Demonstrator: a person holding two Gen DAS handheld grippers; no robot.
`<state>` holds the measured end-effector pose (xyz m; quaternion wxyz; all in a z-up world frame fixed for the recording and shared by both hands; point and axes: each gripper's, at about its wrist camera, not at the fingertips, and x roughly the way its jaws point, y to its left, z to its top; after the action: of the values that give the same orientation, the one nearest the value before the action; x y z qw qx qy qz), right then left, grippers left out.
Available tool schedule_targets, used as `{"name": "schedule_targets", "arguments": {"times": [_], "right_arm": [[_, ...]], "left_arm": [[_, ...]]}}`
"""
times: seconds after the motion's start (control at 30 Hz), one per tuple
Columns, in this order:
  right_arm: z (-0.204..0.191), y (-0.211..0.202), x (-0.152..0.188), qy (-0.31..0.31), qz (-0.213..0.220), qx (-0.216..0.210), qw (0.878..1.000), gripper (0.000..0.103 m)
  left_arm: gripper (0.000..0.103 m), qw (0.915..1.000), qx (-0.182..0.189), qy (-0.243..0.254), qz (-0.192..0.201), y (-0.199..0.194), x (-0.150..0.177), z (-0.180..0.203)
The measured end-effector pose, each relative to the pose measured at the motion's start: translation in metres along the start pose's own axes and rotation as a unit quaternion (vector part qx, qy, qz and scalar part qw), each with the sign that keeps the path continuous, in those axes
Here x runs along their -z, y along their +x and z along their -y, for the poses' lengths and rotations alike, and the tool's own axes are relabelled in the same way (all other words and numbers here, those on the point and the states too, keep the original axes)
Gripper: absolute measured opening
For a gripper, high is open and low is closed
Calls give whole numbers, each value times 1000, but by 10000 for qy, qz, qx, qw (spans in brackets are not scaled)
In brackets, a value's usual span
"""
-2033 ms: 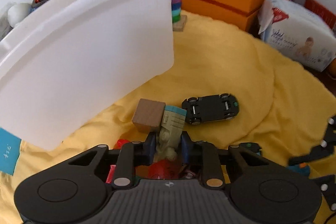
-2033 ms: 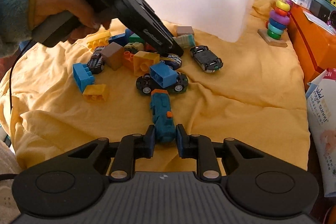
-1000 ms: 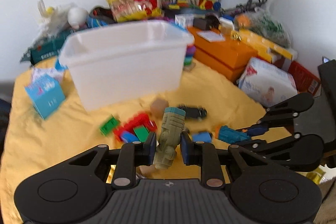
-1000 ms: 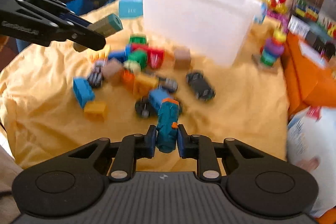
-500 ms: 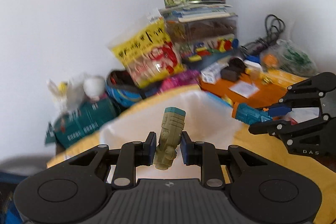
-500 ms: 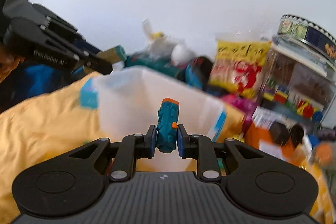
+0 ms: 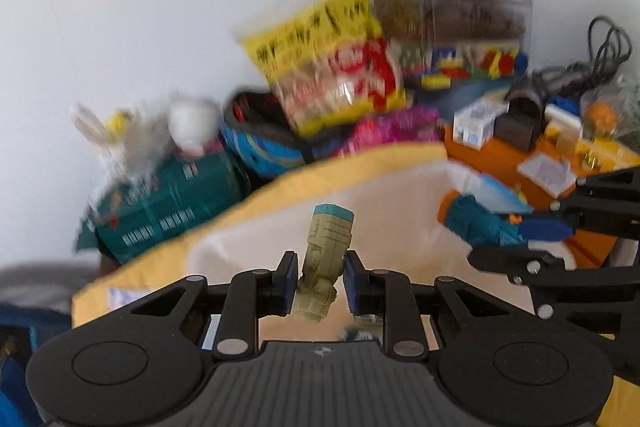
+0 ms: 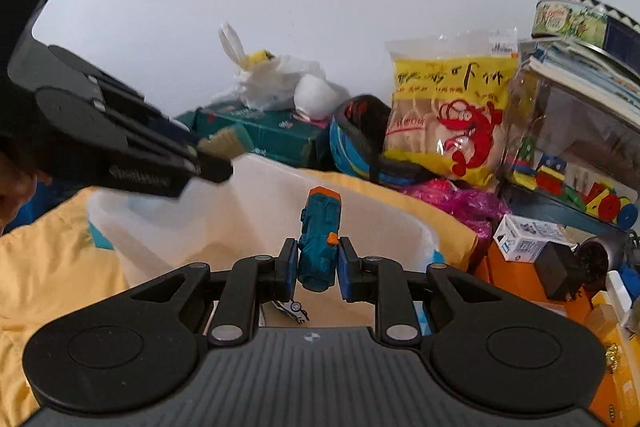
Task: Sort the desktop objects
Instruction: 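Carry both figures over the white bin and open both grippers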
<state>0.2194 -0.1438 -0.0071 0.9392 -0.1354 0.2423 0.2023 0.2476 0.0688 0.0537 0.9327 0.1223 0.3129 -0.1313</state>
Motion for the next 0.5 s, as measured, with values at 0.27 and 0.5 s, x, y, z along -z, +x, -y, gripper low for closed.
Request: {"name": "schedule_targets", "arguments": {"times": [0.27,0.5], "right_arm": [[2,-5,4,120,-62,89,9999,34],[-5,-51,14,194,182,-217,9994,38]], "left_arm": [[43,9998,-104,16,183,-16,15,0],[62,9973,106,-212,700,-81,37,-2]]}}
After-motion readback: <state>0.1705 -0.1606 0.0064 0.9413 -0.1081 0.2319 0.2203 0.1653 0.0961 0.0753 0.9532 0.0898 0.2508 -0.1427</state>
